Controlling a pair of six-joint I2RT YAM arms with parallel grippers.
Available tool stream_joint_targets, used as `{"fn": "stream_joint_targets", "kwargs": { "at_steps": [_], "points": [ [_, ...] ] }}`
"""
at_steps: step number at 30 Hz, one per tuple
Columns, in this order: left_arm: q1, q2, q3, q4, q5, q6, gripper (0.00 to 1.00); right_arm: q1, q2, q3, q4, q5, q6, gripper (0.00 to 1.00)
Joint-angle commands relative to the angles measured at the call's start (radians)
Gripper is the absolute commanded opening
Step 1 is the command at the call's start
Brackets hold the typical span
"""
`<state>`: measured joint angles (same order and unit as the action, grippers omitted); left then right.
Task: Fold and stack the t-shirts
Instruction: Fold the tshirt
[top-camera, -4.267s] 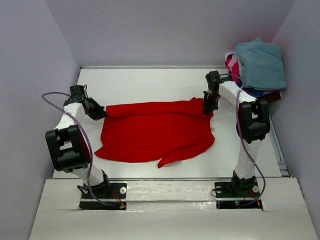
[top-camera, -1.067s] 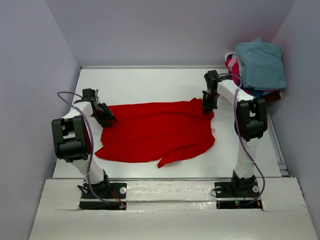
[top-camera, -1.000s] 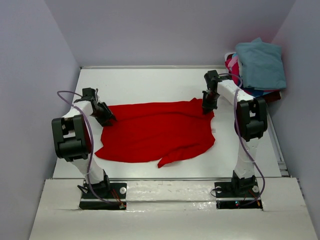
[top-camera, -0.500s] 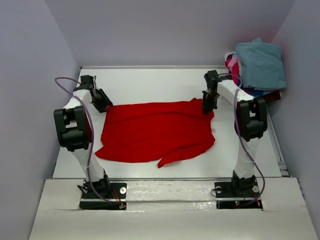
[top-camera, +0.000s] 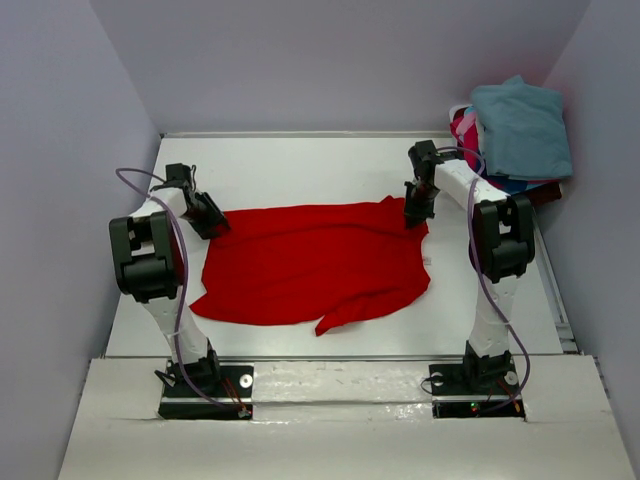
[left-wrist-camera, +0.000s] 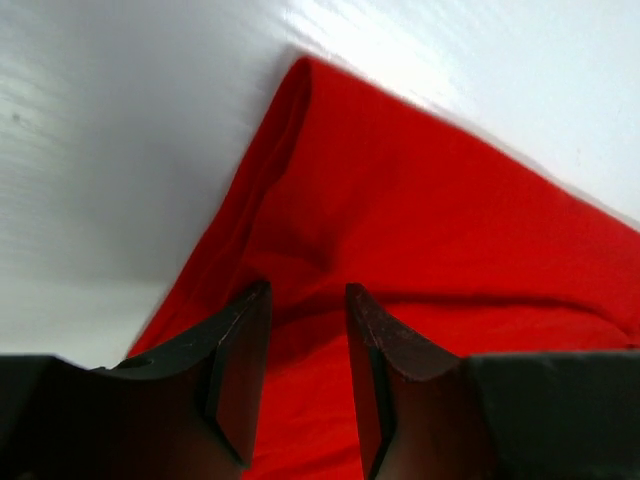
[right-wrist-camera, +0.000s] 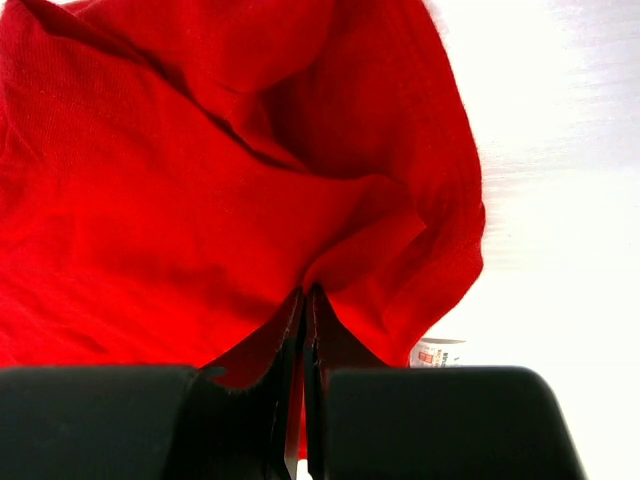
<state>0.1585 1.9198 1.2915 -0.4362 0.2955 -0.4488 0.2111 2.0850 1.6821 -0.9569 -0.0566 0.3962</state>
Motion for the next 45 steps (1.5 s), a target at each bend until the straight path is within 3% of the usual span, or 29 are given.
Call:
{"fn": "stream_joint_targets", "kwargs": {
  "at_steps": [1, 28, 31, 33, 39, 45],
  "points": [
    [-0.001, -0.105, -0.06, -0.016, 0.017, 0.022, 0.47, 0.007, 0.009, 0.022, 0.018, -0.008, 0.0, 0.07],
    [-0.001, -0.232, -0.228, -0.006, 0.028, 0.059, 0.47, 0.007, -0.014, 0.028, 0.038, 0.011, 0.016, 0.08],
    [-0.001, -0.232, -0.227, -0.006, 0.031, 0.056, 0.47, 0.007, -0.04, 0.056, 0.05, 0.037, 0.026, 0.38],
    [-0.001, -0.231, -0.221, -0.006, 0.033, 0.056, 0.47, 0.007, -0.04, 0.082, 0.058, 0.038, 0.029, 0.48],
    [-0.001, -0.234, -0.21, -0.007, 0.034, 0.058, 0.47, 0.007, 0.016, 0.27, 0.037, 0.049, 0.049, 0.54],
    [-0.001, -0.231, -0.208, -0.004, 0.044, 0.056, 0.47, 0.007, 0.159, 0.491, -0.048, 0.041, 0.052, 0.44]
  ]
}}
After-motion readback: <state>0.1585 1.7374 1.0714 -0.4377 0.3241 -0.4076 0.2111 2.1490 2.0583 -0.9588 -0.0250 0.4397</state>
